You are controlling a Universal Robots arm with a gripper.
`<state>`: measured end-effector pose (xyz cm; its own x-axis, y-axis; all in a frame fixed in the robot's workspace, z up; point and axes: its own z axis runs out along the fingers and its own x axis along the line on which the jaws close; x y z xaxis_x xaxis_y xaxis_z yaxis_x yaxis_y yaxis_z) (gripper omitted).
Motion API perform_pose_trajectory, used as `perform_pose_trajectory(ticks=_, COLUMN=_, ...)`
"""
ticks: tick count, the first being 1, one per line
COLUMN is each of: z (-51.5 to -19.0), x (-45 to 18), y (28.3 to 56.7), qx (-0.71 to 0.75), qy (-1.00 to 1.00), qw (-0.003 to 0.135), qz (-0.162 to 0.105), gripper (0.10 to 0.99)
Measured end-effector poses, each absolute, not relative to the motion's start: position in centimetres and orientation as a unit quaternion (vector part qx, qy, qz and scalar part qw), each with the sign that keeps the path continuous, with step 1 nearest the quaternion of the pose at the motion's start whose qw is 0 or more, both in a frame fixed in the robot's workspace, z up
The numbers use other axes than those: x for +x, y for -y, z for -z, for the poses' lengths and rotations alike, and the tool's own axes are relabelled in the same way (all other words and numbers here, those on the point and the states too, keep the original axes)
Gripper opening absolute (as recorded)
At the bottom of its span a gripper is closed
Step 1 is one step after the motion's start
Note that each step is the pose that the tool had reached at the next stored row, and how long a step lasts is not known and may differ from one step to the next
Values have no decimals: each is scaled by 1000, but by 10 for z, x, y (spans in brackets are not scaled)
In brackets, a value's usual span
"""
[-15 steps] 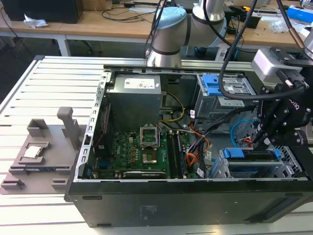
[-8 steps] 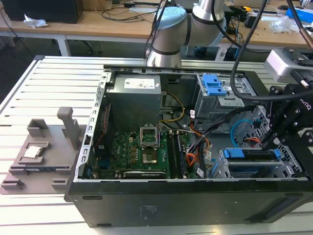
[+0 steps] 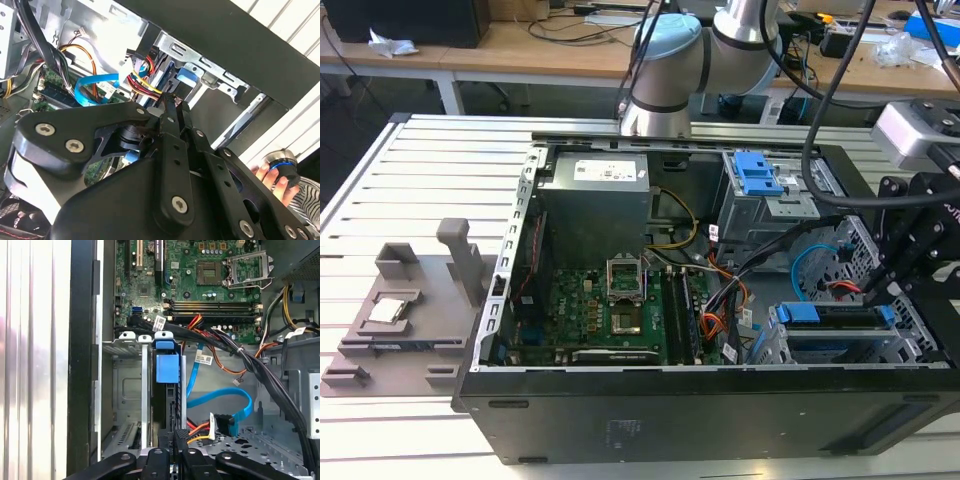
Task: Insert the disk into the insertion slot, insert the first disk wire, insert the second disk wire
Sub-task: 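Insert the first disk wire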
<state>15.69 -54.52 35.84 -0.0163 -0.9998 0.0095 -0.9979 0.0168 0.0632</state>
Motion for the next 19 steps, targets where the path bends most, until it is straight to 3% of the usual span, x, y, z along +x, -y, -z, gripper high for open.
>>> perform_pose_trajectory(ticks=19, z=-344, x=147, y=541, qx=701, qy=712, qw=22, qz=22, gripper=165)
